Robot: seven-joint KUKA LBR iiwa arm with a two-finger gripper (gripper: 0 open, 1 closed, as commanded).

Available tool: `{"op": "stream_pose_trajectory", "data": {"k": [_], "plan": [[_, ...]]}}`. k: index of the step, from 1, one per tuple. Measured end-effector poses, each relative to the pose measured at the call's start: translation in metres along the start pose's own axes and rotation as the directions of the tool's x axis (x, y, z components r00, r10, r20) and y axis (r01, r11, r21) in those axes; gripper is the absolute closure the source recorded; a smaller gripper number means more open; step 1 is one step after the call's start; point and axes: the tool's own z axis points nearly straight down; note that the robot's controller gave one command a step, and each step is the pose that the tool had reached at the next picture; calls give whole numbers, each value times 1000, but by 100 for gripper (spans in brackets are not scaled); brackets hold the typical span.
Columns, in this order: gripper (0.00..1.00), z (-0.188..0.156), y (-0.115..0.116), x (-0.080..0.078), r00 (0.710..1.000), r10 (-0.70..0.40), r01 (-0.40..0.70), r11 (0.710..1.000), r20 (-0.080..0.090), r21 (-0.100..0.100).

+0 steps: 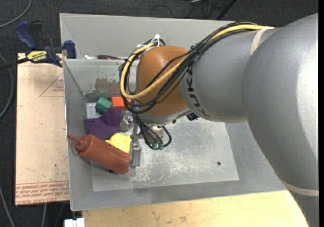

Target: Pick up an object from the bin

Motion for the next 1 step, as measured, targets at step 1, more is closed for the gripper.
{"op": "stream_pose_trajectory", "data": {"k": [1], "plan": [[0, 0, 0, 0, 1000, 0, 0, 1000, 0, 1]]}}
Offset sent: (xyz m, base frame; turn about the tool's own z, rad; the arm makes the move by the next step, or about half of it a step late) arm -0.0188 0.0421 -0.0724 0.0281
